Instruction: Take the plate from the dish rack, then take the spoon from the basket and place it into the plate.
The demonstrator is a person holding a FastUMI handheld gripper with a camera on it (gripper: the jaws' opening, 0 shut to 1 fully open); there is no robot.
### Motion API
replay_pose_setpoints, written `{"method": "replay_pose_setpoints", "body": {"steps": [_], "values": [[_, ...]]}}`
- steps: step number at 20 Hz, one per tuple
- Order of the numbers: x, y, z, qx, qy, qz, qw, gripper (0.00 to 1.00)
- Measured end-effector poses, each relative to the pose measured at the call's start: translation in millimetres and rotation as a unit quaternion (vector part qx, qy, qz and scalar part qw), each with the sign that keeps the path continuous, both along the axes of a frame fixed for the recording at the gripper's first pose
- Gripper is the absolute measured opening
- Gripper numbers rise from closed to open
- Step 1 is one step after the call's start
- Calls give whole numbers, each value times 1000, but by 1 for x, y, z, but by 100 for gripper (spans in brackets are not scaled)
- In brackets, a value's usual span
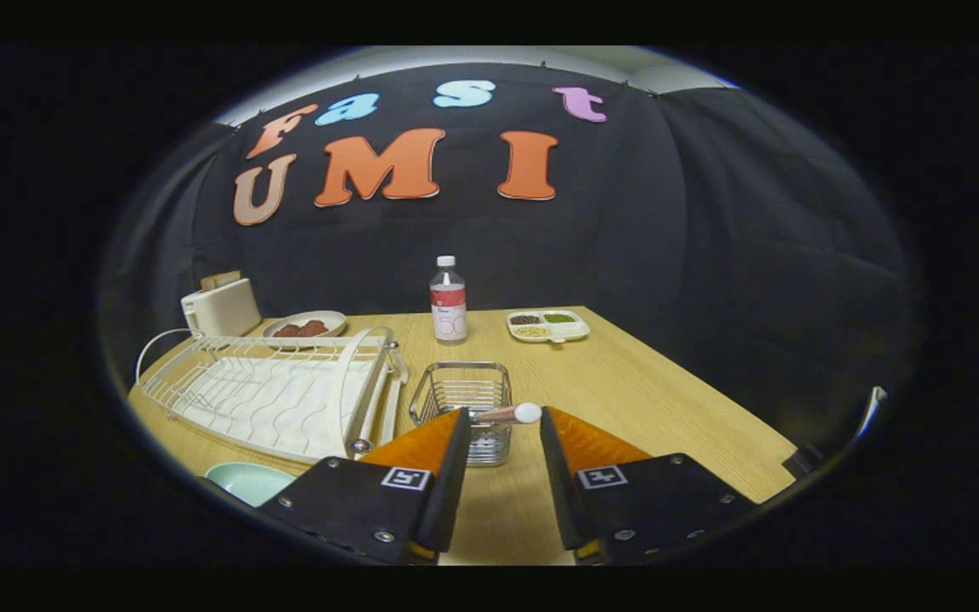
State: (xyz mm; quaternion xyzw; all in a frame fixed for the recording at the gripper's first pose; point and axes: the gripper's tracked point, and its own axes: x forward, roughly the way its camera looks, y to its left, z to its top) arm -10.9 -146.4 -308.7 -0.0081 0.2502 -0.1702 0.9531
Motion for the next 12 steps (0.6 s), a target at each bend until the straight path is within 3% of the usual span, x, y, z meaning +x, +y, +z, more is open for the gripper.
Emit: {"method": "replay_pose_setpoints", "body": {"steps": [4, 12], "values": [[6, -1, 2, -7, -20, 0, 1000, 26], [25, 14, 14, 41, -66, 20, 997, 12]]}}
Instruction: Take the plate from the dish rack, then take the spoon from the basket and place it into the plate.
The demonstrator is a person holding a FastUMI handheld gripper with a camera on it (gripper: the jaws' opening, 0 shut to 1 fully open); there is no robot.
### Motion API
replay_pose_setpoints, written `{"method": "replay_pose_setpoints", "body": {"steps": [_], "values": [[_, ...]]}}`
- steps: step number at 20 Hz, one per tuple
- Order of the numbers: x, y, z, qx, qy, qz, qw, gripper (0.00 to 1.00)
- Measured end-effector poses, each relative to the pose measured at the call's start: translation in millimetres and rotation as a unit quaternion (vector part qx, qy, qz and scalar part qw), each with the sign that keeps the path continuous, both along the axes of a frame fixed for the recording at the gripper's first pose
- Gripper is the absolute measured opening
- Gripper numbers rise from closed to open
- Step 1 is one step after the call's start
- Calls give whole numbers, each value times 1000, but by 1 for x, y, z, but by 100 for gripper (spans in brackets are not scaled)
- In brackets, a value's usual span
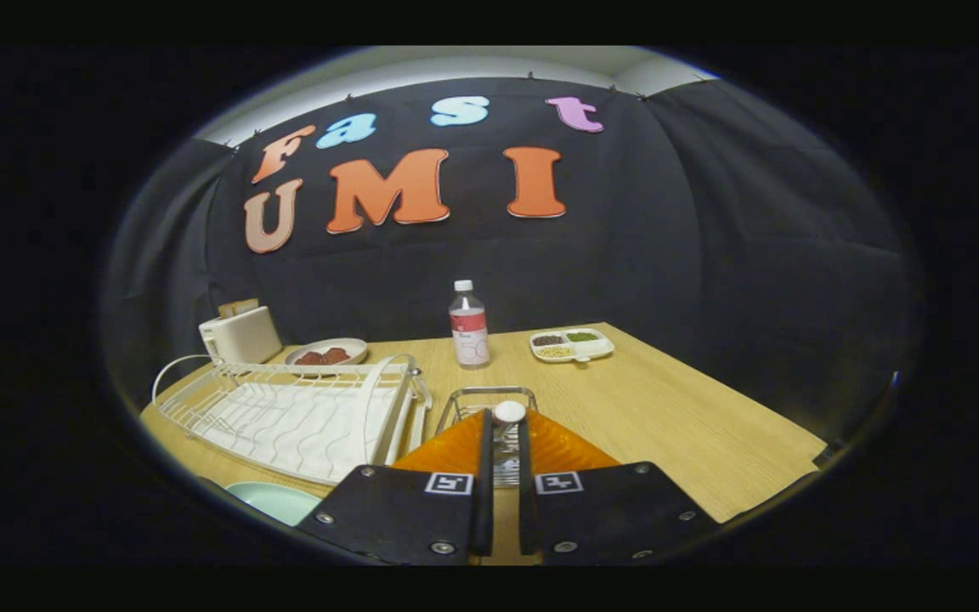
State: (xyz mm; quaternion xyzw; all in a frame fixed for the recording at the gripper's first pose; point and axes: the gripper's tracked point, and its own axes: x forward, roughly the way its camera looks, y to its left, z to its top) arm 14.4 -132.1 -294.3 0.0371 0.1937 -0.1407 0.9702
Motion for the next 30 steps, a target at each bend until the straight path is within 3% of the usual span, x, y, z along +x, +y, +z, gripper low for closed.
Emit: {"method": "replay_pose_setpoints", "body": {"steps": [4, 8, 15, 23, 30], "values": [[8, 2, 12, 31, -17, 3, 999, 8], [8, 1, 42, 13, -38, 11, 999, 8], [-24, 15, 110, 7, -75, 33, 997, 8], [-80, 77, 157, 67, -100, 128, 984, 8], [-122, 126, 132, 92, -73, 199, 973, 8]]}}
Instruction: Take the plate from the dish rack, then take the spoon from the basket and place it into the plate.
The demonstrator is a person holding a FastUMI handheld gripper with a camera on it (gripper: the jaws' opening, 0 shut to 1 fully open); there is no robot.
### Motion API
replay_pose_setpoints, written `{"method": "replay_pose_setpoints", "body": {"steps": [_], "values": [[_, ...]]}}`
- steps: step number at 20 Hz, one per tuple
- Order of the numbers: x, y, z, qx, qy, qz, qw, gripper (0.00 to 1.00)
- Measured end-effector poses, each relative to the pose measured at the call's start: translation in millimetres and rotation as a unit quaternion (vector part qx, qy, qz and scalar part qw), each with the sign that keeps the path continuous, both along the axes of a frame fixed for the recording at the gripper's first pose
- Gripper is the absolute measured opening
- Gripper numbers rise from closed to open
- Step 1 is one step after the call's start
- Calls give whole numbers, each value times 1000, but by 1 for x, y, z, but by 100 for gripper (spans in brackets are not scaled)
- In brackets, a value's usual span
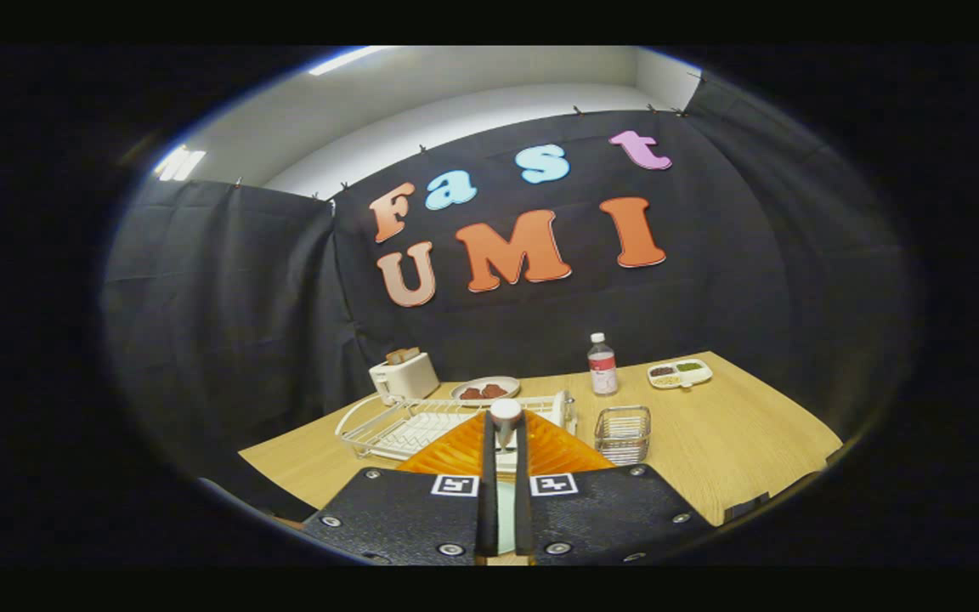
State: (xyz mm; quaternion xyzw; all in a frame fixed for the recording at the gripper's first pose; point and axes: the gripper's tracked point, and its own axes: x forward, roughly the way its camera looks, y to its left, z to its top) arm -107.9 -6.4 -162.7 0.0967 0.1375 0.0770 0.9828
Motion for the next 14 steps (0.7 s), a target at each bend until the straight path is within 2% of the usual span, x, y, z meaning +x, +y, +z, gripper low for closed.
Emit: {"method": "replay_pose_setpoints", "body": {"steps": [2, 6, 14], "values": [[-10, 15, -11, -2, 6, 20, 1000, 8], [-25, 31, -32, -13, 15, 36, 999, 8], [-19, 44, -64, -45, 13, 38, 998, 8]]}}
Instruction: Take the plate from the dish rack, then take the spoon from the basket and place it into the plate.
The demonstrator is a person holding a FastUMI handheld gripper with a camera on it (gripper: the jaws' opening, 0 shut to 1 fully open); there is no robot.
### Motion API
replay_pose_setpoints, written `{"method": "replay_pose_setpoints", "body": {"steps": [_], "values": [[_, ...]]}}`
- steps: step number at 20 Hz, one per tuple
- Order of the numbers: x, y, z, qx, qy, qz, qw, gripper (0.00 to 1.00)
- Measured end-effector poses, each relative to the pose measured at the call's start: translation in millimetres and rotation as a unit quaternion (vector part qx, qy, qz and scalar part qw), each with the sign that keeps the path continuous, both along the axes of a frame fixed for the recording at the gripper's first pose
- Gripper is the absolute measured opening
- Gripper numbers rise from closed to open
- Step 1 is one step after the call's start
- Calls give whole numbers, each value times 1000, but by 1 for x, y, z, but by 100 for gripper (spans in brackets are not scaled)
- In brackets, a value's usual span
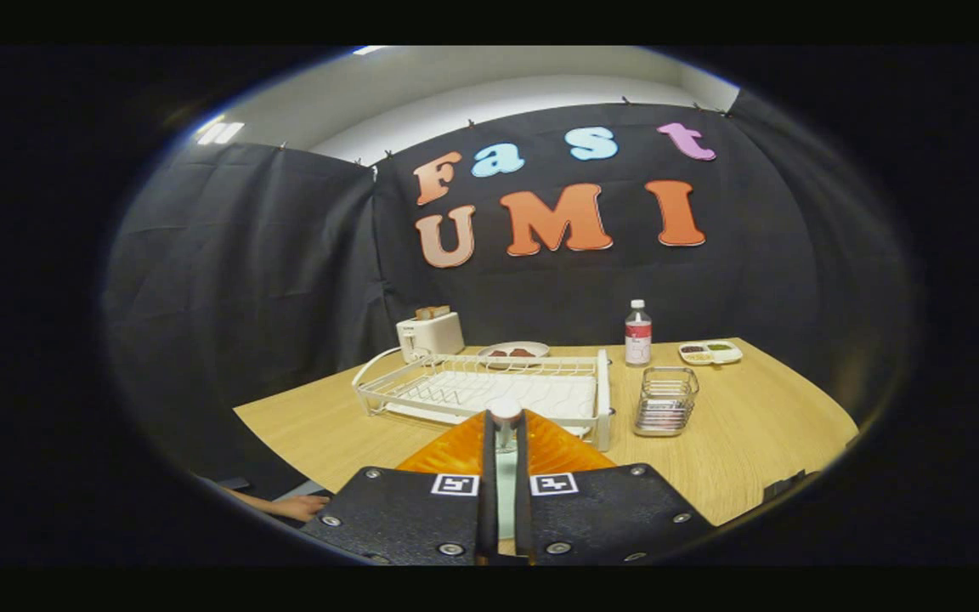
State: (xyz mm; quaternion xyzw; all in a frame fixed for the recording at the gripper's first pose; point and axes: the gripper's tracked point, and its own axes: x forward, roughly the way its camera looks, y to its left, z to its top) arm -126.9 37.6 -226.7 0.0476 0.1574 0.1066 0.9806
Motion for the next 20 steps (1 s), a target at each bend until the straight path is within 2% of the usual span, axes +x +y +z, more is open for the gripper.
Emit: {"method": "replay_pose_setpoints", "body": {"steps": [6, 12, 16, 17, 20], "values": [[3, -17, -16, 5, 20, -19, 1000, 25], [5, -22, -11, 12, 19, -26, 999, 39], [8, -20, 17, 8, 0, -31, 999, 56], [8, -20, 26, 5, -7, -34, 999, 64], [10, -22, 55, -9, -35, -47, 998, 75]]}}
